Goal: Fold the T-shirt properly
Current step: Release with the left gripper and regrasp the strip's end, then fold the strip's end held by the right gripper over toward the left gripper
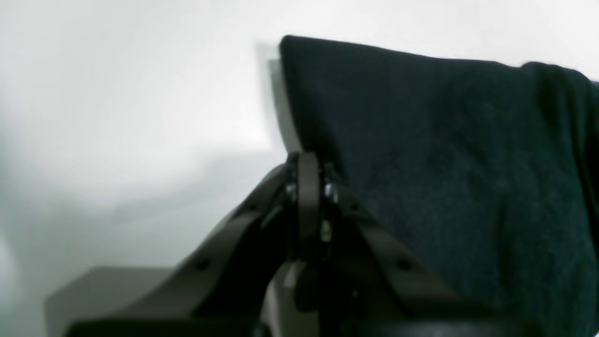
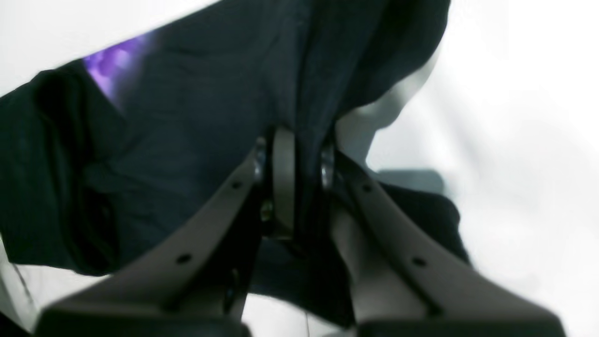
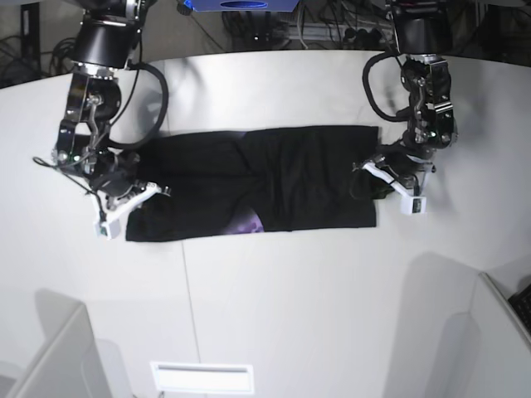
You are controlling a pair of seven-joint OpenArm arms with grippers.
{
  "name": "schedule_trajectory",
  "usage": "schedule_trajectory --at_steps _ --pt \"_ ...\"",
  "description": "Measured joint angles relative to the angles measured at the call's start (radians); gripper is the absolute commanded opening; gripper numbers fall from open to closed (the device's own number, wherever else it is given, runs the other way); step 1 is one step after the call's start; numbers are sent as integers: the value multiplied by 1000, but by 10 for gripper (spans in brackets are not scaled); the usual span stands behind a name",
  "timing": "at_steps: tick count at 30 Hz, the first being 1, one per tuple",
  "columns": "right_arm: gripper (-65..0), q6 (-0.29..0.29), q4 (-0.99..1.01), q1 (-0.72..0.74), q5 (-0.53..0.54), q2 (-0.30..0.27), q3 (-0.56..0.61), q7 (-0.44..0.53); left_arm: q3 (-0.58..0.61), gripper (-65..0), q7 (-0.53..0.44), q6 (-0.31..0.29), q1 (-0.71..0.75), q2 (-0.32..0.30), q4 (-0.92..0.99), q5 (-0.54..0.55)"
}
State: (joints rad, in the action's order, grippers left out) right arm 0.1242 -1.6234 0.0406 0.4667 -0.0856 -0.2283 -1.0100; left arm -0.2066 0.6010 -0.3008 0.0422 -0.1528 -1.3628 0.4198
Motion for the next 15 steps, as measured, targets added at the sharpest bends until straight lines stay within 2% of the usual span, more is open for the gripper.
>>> schedule_trajectory --at_steps 1,3,4,7,15 --pt "-650 -3 -16 -1 1 -6 24 -1 13 -650 0 9 -1 0 0 0" --pt "-650 -51 -41 -2 -2 -11 77 0 29 -650 0 10 -6 2 0 0" --pt "-650 -80 -55 -3 -34 -13 109 3 35 -650 1 10 -6 2 -3 0" --pt "-650 -116 -102 -9 -72 -10 165 3 51 -650 10 10 -14 3 -5 -1" --pt "-650 -162 -229 -19 -75 21 216 -8 51 -650 13 9 -14 2 -7 0"
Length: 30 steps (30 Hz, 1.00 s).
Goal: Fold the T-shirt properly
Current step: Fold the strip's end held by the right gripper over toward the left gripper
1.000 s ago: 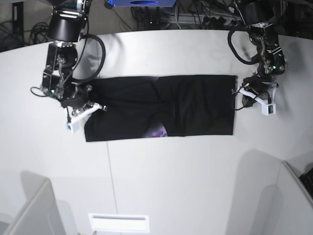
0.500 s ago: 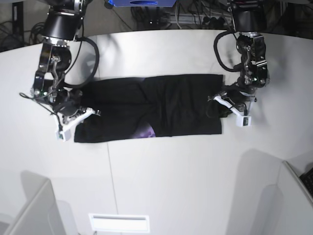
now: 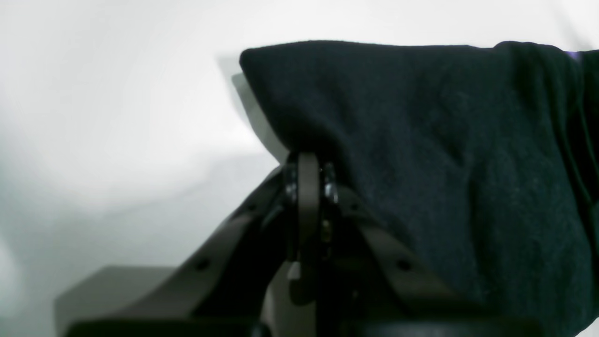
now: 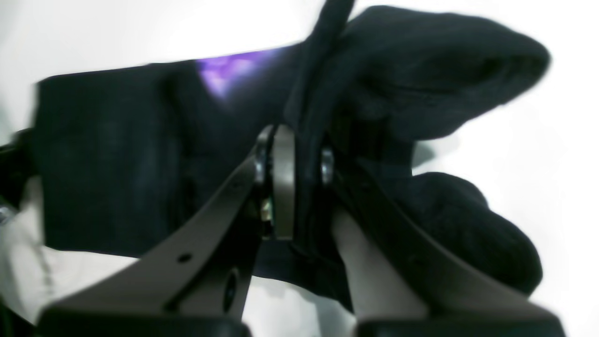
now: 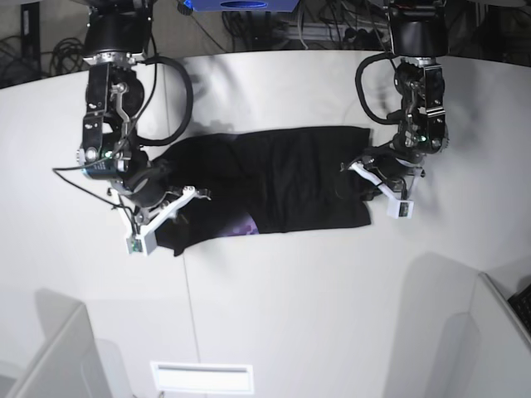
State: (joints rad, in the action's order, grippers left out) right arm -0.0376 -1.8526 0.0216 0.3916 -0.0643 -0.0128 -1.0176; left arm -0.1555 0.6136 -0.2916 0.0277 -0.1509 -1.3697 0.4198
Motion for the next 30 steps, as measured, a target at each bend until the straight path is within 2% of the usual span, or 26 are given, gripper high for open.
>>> schedule_trajectory --at_steps 6,13,19,23,30 --pt "-650 -8 -10 -14 -14 -8 62 6 -5 -650 0 0 2 0 0 0" --pt "-650 -103 -69 -24 -7 -5 183 47 -6 -650 -1 -3 9 -2 -3 3" --pt "-650 -133 -69 -33 -7 -10 276 87 -6 -650 -1 -3 11 -2 -3 3" --pt "-650 -229 -69 -31 -7 -10 356 110 -4 -650 -6 -11 37 -24 -20 7" --pt "-650 -268 -70 -30 -3 -10 463 153 -5 -650 -11 -8 62 -40 -41 7"
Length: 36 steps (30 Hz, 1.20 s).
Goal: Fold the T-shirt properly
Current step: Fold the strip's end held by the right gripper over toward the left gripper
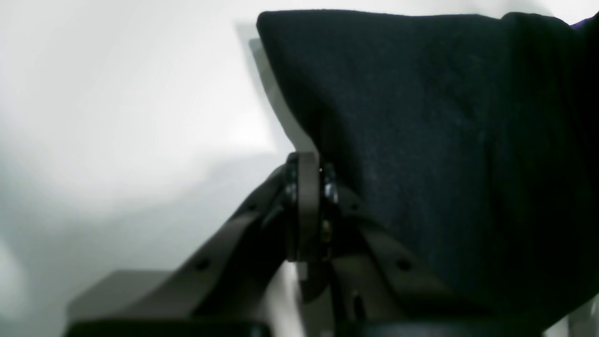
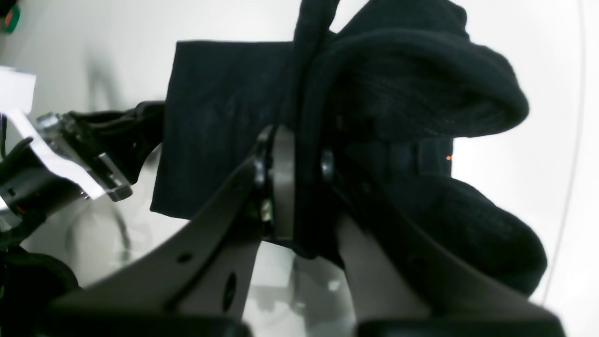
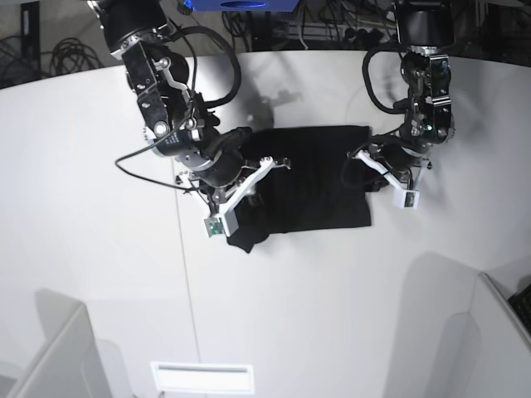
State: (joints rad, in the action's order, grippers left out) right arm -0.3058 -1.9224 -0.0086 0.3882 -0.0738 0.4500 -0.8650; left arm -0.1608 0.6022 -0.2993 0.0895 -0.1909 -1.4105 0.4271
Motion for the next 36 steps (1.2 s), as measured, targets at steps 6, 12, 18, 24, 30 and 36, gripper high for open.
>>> schedule_trajectory --at_steps 6,12,18,24,30,36 --pt "-650 -55 0 15 -1 16 69 27 2 -650 3 -4 9 -19 -6 1" --pt "-650 -122 1 58 1 14 161 66 -1 -650 0 -3 16 -23 -8 6" --pt "-650 -134 29 86 1 34 213 70 -2 -650 -13 -3 28 -23 -9 8" --pt "-650 -141 85 85 -30 67 242 135 -2 -650 -16 -3 33 -23 -10 11" --pt "-650 -140 189 81 -104 131 301 172 -2 -650 -5 -3 67 -40 -52 8" --pt "-650 -139 232 86 -150 151 296 214 -137 -650 17 -10 130 -34 -94 2"
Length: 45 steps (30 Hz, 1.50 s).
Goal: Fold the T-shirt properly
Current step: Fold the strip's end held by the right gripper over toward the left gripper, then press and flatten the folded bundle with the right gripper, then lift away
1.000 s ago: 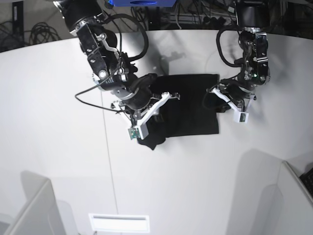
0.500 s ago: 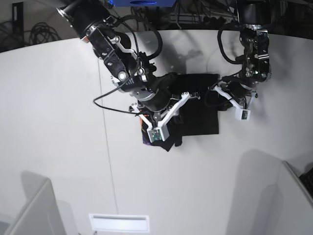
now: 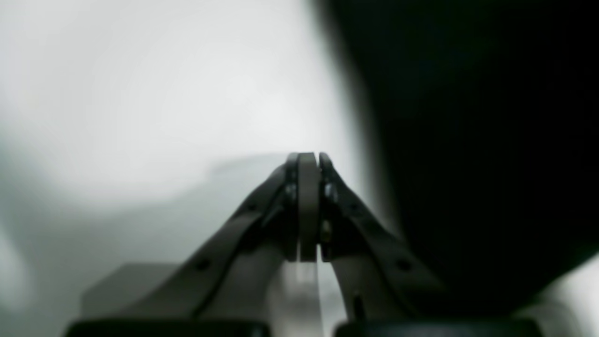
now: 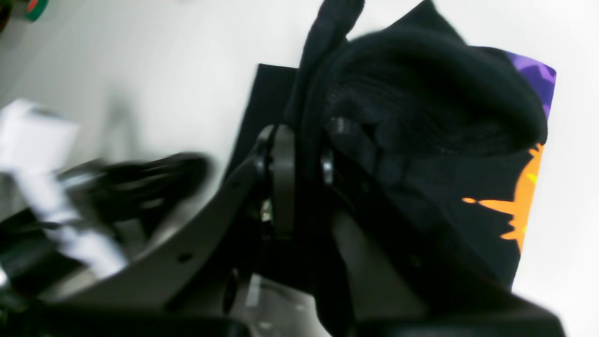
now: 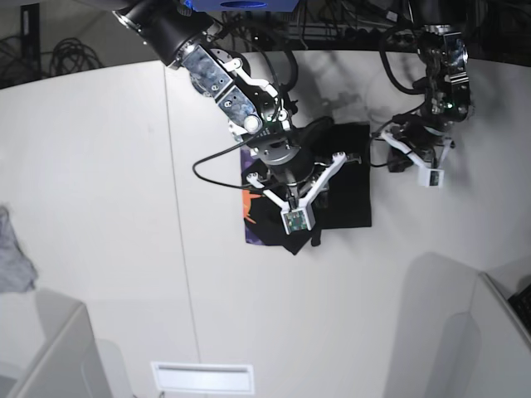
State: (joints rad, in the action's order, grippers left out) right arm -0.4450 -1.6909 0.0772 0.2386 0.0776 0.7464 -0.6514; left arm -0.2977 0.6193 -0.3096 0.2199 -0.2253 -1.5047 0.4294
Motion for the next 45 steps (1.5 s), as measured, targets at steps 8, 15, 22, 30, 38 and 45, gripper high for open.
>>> schedule_trajectory --at_steps 8,15,22,30,38,45 --pt "-650 -2 75 18 -8 18 41 45 -98 -650 23 15 46 -5 -28 -12" --pt "-650 3 169 33 15 39 96 51 -106 -650 21 15 61 -6 -32 -13" --pt "-650 4 224 55 15 45 95 84 -107 -650 10 15 77 -5 -40 -10" --pt "-650 3 233 58 15 44 95 80 -107 -650 1 15 90 -5 -43 -9" --pt "-327 3 233 61 84 45 95 82 -151 -650 17 10 113 2 -60 -6" --pt "-207 2 233 77 102 49 98 85 -236 -650 55 18 161 4 -99 -32"
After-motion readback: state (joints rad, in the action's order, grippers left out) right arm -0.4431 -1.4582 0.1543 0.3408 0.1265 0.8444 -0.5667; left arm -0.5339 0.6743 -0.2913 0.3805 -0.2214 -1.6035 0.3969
